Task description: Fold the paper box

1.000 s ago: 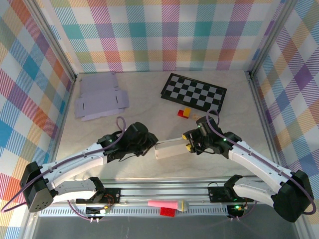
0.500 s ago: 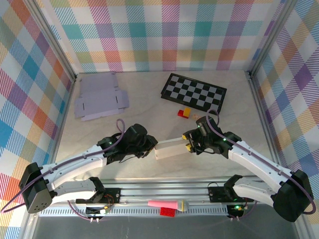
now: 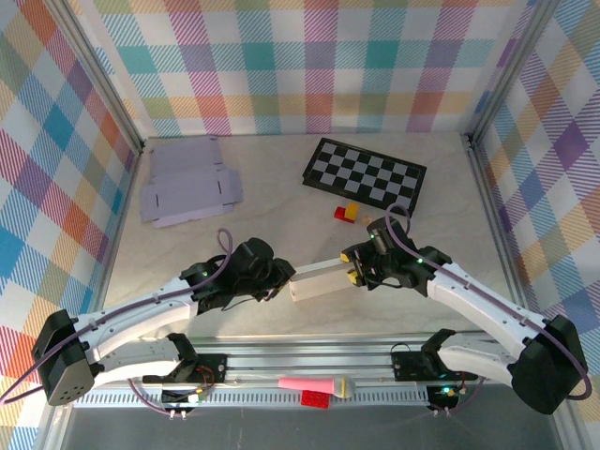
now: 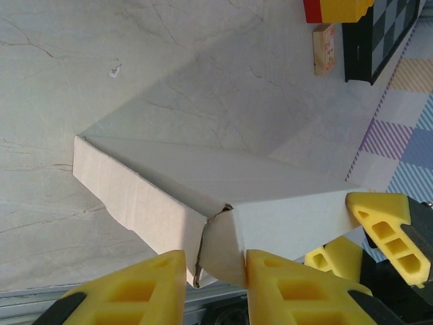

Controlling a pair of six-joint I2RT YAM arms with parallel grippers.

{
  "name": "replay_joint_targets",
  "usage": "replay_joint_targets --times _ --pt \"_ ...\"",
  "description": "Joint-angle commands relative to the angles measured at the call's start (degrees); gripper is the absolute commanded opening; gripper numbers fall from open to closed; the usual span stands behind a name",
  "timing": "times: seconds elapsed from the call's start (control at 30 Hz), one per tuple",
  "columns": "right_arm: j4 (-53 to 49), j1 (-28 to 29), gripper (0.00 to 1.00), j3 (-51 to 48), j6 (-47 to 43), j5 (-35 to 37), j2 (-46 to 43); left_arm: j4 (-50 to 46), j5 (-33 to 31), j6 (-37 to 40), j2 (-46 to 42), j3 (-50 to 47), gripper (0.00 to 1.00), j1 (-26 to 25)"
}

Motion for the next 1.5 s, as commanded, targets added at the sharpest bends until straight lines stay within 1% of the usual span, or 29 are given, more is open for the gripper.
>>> replay_joint_targets --times 0.0,0.23,0.4,0.47,0.67,0.9,1.07,1.2,1.3,1.47 --pt "-6.80 0.35 0.42 -0.52 -0.39 0.36 2.01 -4.27 0.73 0.97 0.91 -2.50 0.27 -0.99" --pt "-7.57 0.35 0.43 -0.33 -0.81 0.40 2.01 -5.21 -0.96 0.76 -0.69 -2.81 0.27 -1.46" --pt "-7.86 0.33 0.43 -0.49 -0.85 0.33 1.67 -8.74 -4.50 2.37 -2.36 1.53 0.36 -1.28" --pt "-7.84 0.35 0.43 -0.56 -0.89 0.40 1.66 -7.71 -4.40 2.29 -2.33 1.90 0.38 -0.72" --pt "-7.95 0.34 0.43 -0.52 -0.90 0.45 1.55 -4.04 -4.57 0.83 -1.52 1.71 0.38 0.08" --pt "-7.82 0.29 0.43 -0.56 -0.99 0.24 1.66 0.30 -5.72 -0.38 -1.98 0.39 0.36 1.17" --pt "-7.67 0.31 0.43 -0.52 -0.91 0.24 1.83 -0.33 -3.40 -0.49 -0.87 0.49 0.30 1.18" --pt "-7.51 0.30 0.43 -0.34 -0.97 0.16 2.06 -1.63 -3.23 -1.05 -1.91 -0.61 0.26 1.18" --pt "-7.33 0.30 0.43 -0.35 -0.90 0.09 2.18 -0.50 -2.85 -1.63 -2.14 -1.41 0.24 1.18" --pt "-7.07 0.38 0.43 -0.49 -0.85 0.07 2.36 -1.23 -2.31 -1.45 -1.51 -1.86 0.23 0.65"
